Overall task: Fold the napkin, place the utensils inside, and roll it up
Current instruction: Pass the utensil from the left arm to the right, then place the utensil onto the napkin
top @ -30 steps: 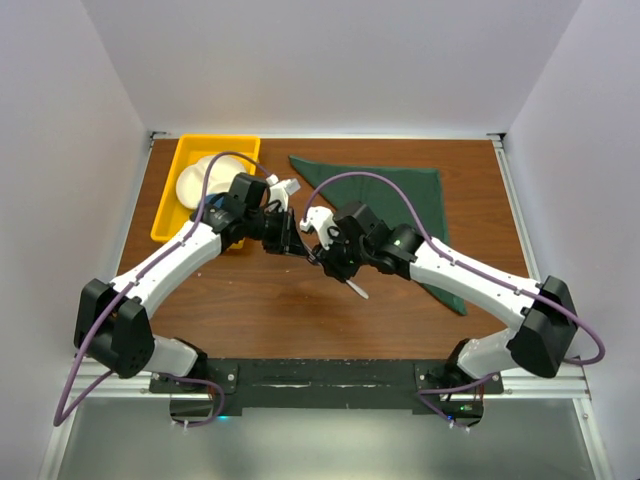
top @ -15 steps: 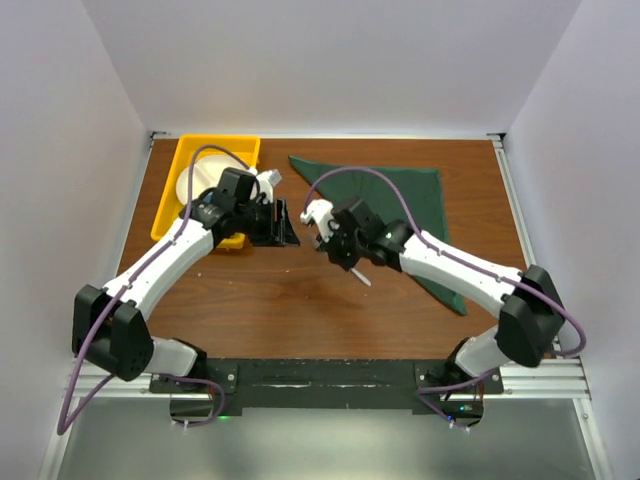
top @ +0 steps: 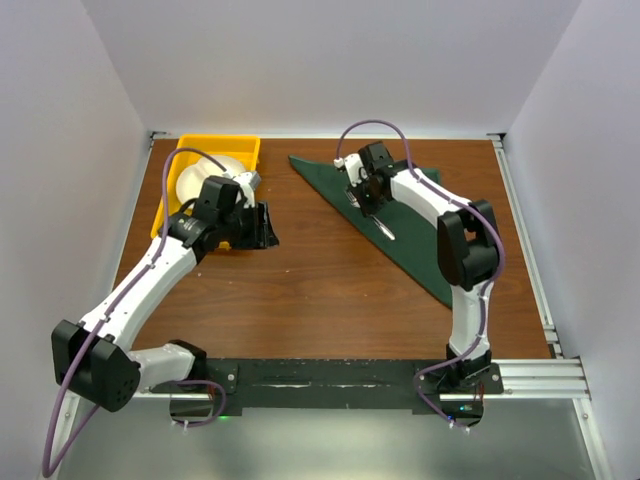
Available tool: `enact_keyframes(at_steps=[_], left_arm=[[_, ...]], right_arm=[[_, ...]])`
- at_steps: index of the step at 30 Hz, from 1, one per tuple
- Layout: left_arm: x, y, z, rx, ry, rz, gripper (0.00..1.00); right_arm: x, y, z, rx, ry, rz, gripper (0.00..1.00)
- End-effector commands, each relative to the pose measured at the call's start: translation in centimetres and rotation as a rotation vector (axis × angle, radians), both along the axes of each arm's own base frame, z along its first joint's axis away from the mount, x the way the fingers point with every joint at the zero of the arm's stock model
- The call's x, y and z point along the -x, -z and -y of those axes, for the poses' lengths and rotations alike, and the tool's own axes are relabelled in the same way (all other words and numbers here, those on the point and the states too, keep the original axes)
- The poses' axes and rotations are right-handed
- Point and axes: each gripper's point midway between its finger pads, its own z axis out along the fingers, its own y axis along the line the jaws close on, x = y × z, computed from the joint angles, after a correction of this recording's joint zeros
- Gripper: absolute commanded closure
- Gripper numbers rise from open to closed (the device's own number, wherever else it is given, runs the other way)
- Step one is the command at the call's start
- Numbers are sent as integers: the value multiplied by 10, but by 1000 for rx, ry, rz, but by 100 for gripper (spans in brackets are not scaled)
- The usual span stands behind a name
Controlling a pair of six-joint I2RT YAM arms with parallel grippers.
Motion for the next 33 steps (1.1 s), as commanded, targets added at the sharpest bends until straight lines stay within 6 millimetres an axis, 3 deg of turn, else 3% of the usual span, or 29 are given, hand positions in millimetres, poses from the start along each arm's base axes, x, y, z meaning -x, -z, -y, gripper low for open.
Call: enact_keyframes(at_steps=[1, 13, 18, 33], left_arm=[[-5, -2, 0, -5, 15, 45, 46], [-9, 4, 3, -6, 34, 41, 46], [-11, 5, 5, -8, 44, 32, 46], [-9, 8, 7, -4, 53, 21, 46]], right_arm=[[-9, -2, -6, 7, -87, -39, 100], [-8, 22, -3, -1, -58, -107, 100], [-4, 22, 1, 9, -47, -105, 100], [2, 39, 3, 18, -44, -142, 90]])
